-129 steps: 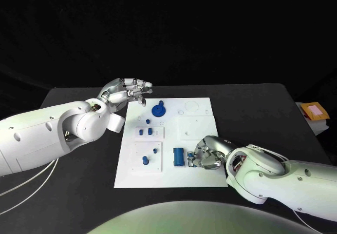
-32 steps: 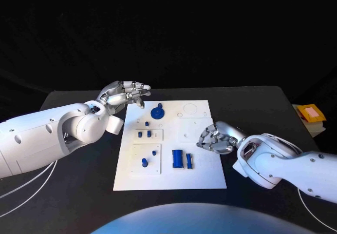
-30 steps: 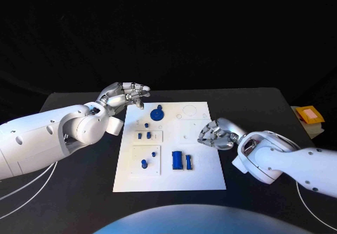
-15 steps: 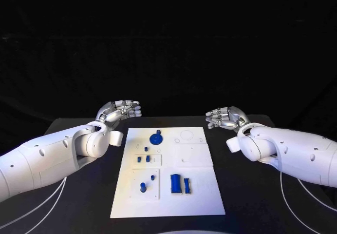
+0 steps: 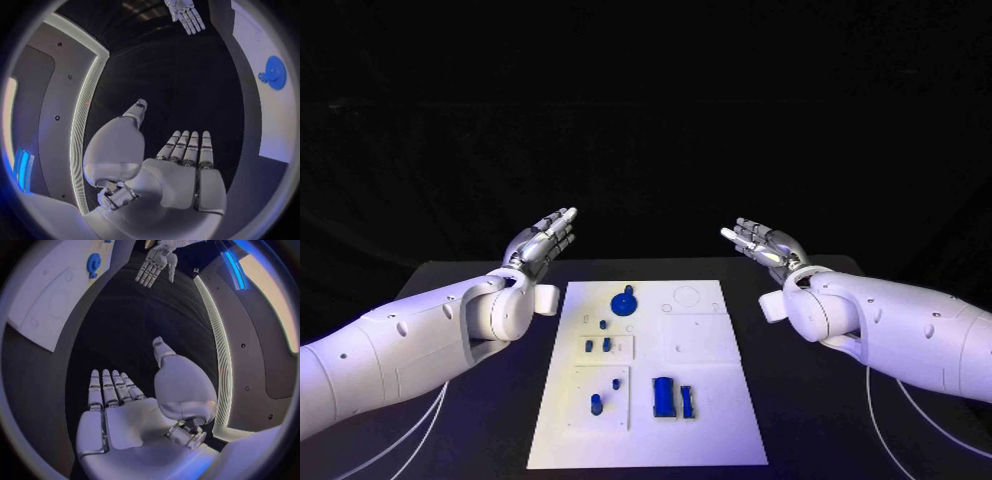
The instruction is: Assemble the parts on the task board
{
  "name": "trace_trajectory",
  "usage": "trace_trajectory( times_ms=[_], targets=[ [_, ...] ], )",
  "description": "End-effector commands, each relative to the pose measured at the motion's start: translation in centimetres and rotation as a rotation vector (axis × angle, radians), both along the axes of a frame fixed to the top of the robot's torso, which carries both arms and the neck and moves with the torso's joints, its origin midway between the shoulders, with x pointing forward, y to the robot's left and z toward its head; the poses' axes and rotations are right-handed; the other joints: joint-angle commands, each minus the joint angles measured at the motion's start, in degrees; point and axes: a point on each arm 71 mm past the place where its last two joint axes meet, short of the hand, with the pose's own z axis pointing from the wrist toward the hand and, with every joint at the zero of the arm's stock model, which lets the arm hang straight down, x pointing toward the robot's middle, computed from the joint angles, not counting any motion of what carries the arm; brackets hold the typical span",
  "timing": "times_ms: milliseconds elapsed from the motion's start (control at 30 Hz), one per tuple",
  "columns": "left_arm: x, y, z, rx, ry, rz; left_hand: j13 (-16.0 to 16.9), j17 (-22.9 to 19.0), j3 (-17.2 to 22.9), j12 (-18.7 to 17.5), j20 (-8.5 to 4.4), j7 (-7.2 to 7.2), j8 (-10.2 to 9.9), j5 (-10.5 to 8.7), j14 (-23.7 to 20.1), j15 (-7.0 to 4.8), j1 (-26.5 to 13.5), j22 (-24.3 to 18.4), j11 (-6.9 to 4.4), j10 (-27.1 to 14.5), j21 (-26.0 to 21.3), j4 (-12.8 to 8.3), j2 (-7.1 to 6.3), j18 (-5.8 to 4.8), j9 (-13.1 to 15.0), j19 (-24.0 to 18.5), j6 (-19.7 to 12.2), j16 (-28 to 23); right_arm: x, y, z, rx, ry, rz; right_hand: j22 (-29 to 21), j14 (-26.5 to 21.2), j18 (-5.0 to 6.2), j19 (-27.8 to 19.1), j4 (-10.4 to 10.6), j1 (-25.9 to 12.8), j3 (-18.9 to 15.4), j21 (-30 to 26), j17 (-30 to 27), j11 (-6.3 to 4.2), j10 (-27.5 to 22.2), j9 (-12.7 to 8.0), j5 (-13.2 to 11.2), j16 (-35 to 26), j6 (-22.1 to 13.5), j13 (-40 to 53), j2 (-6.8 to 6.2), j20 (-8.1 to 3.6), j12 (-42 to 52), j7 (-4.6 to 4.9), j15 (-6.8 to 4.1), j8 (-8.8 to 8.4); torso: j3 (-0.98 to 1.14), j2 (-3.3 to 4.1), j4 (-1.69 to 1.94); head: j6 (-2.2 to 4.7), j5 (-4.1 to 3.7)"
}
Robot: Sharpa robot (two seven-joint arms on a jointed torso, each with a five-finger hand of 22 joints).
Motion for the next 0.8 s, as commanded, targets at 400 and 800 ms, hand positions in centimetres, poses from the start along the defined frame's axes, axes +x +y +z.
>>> trace_trajectory(
  times_ms=[400, 800],
  targets=[
    [-4.7, -4.6, 1.2, 0.102, -0.025, 0.126, -1.0, -1.8, -7.2, -1.1, -4.41, -3.02, -4.4, -5.01, -11.8, -2.82, -53.6, -3.1, -2.99, -14.0, -3.5, -2.0, 2.84, -2.94, -2.3, -10.6, -11.5, -3.7, -5.0, 5.4, 2.5, 0.177, -0.093, -0.141, -8.1, -14.0, -3.03, -12.5, -2.1, -54.1, -6.8, -1.1, -5.0, -2.7, -14.8, -4.6, -1.6, -3.0, -12.8, -1.9, 2.23, -4.01, -1.4, -3.07, -2.29, -3.46, 0.56, -0.81, 1.86, 4.7, 0.32],
    [-6.2, -5.8, 1.8, 0.123, -0.033, 0.155, -1.0, -1.8, -7.2, -1.1, -4.41, -3.02, -4.4, -5.01, -11.8, -2.82, -53.6, -3.1, -2.99, -14.0, -3.5, -2.0, 2.84, -2.94, -2.3, -10.6, -11.5, -3.7, -5.6, 5.9, 2.9, 0.193, -0.098, -0.155, -8.1, -14.0, -3.03, -12.5, -2.1, -54.1, -6.8, -1.1, -5.0, -2.7, -14.8, -4.6, -1.6, -3.0, -12.8, -1.9, 2.23, -4.01, -1.4, -3.07, -2.29, -3.46, 0.56, -0.81, 1.86, 4.7, 0.32]
  ],
)
